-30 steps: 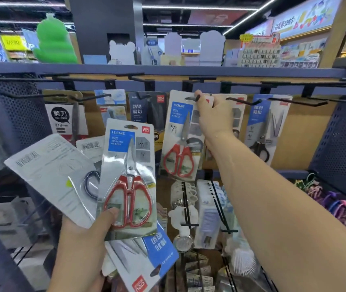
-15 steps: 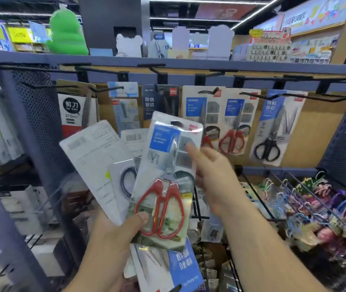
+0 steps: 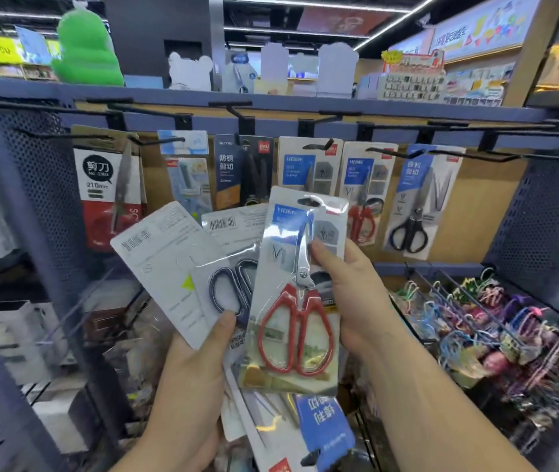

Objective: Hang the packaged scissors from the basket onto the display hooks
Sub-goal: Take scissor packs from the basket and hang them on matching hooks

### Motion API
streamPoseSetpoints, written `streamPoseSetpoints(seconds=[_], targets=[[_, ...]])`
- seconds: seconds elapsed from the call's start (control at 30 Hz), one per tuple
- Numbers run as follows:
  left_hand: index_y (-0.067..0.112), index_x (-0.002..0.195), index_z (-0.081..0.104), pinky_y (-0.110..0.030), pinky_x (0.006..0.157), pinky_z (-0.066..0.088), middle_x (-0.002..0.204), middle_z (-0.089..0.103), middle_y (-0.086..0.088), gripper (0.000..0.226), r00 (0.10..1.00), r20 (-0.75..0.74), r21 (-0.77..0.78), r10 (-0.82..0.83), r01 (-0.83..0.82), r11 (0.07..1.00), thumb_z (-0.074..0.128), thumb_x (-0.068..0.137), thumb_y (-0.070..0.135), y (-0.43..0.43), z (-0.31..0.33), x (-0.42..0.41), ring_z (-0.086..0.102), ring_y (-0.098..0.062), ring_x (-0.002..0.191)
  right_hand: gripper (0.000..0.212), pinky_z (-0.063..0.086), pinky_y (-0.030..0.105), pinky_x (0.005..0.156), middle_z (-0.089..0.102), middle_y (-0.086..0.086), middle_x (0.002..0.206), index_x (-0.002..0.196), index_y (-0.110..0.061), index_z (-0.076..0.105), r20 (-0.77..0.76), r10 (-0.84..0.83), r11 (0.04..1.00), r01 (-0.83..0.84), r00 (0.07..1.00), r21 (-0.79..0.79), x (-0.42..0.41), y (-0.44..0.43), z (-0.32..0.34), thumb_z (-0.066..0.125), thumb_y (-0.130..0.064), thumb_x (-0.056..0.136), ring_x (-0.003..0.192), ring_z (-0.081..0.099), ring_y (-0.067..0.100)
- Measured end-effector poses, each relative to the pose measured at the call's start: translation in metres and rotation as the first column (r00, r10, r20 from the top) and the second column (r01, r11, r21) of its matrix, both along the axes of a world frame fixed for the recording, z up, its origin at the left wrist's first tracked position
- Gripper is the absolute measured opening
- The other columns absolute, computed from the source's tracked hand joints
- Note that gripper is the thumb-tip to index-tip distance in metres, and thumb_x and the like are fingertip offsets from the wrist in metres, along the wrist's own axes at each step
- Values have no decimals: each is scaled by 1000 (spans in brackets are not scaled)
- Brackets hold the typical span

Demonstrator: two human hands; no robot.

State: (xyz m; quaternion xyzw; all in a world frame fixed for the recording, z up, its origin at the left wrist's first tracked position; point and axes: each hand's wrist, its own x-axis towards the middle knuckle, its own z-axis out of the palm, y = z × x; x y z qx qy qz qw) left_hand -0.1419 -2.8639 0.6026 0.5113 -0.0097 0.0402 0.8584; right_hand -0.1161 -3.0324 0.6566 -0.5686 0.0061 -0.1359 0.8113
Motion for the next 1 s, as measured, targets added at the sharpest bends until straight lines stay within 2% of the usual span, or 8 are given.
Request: streamPoseSetpoints(seconds=[0.17,0.27,0.4,0.57,0.67,0.8,0.93,1.0], targets=[[31,123,68,-20,78,60,110,79,18,26,995,65,71,77,-81,994,58,104,17,6,-1,5,75,-2,99,17,63,37,80,81,6,105,114,-19,71,102,5,989,10,995,-149,-7,-25,16,59,-14,104,94,78,20],[41,112,74,-36,93,53,116,79,17,27,991,82,69,108,-114,991,58,104,20,13,1,9,75,-7,106,18,61,29,77,81,1,104,111,-20,71,203,-3,968,54,979,-246,-10,-36,31,57,-11,104,95,78,16],[56,94,80,-35,89,56,112,79,19,44,988,110,74,107,-116,990,56,105,20,13,6,10,75,-5,104,15,61,30,74,81,0,102,109,-21,70,238,-55,957,120,970,-266,3,-39,42,58,-13,105,94,78,17],[38,123,72,-39,98,60,126,76,11,32,981,154,78,121,-134,988,54,105,19,15,5,13,73,-13,116,11,62,30,69,81,5,97,110,-14,69,209,-117,958,166,971,-234,26,-39,44,59,-14,105,84,77,17],[33,139,63,-43,97,62,131,75,7,37,983,159,72,94,-107,992,54,105,21,17,6,14,72,-18,120,11,63,42,87,81,7,106,106,-18,70,185,-145,951,189,972,-246,45,-42,41,60,-16,106,97,78,23],[31,141,61,-40,93,63,130,75,7,38,978,180,70,102,-117,991,55,105,20,20,10,13,73,-17,117,10,61,46,96,80,-4,109,106,-30,69,97,-165,930,188,982,-317,77,-44,37,60,-26,106,104,76,17],[34,135,64,-47,104,53,129,75,10,35,978,183,84,101,-118,990,57,103,21,22,14,11,71,-17,120,15,64,34,76,79,-6,108,116,-27,66,20,-237,912,230,971,-341,101,-41,39,60,-36,105,94,78,13],[35,135,64,-48,106,51,129,75,11,36,980,176,86,93,-110,990,58,101,23,22,14,10,71,-16,120,16,63,41,86,77,-5,110,115,-29,64,16,-306,864,285,952,-415,108,-42,38,62,-39,103,98,75,15]])
